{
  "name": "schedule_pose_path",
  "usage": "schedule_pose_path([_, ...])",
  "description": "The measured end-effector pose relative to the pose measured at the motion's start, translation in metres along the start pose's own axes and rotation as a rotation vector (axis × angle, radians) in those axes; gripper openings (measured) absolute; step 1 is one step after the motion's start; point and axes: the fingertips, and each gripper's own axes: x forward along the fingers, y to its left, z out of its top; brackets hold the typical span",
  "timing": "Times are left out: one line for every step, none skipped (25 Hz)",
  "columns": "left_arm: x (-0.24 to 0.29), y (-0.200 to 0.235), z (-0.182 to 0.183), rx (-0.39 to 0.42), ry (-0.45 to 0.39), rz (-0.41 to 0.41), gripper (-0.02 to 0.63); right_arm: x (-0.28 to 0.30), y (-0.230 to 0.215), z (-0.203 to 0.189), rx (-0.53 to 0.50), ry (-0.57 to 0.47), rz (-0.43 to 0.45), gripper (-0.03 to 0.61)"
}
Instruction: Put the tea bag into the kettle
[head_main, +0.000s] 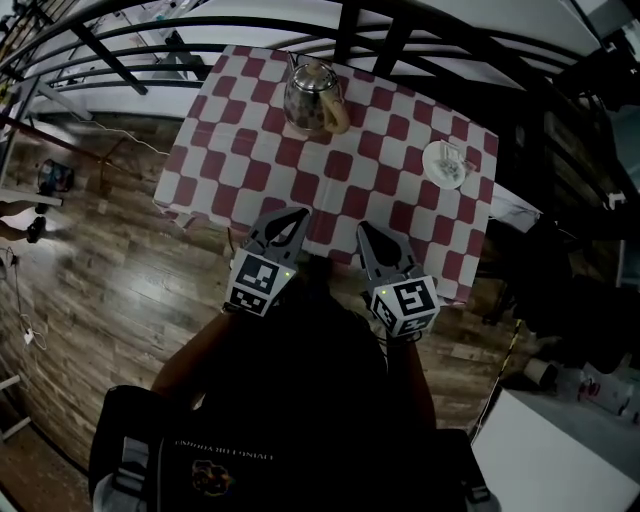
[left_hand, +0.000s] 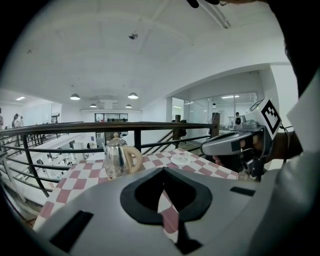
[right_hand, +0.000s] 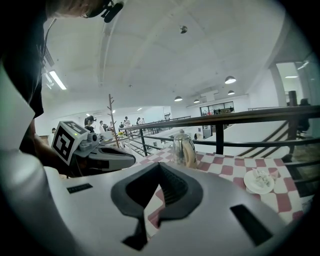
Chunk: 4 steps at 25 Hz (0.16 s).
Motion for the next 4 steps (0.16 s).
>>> schedule_pose_path([-0.0027, -0.0007, -0.0017, -0.001, 0.000, -0.002, 0.006, -0.0010, 0.0026, -0.0006, 0.000, -0.001, -0.004, 0.015])
schedule_pose_path([-0.0054, -0.0014, -0.0037, -0.001, 0.001, -0.005, 0.006, -0.0019, 0.0053, -0.0013, 0.001, -0.001, -0.007, 0.015])
schedule_pose_path([-0.0081, -0.0021, -0.0059, -0.001, 0.004, -0.008, 0.006, -0.0028, 0.0080, -0.0020, 0.002, -0.001, -0.011, 0.015])
schedule_pose_path([-0.0109, -0.0028, -0.0081, -0.001, 0.007, -0.011, 0.006, -0.0036, 0.0108, -0.0028, 0.002, -0.002, -0.014, 0.015])
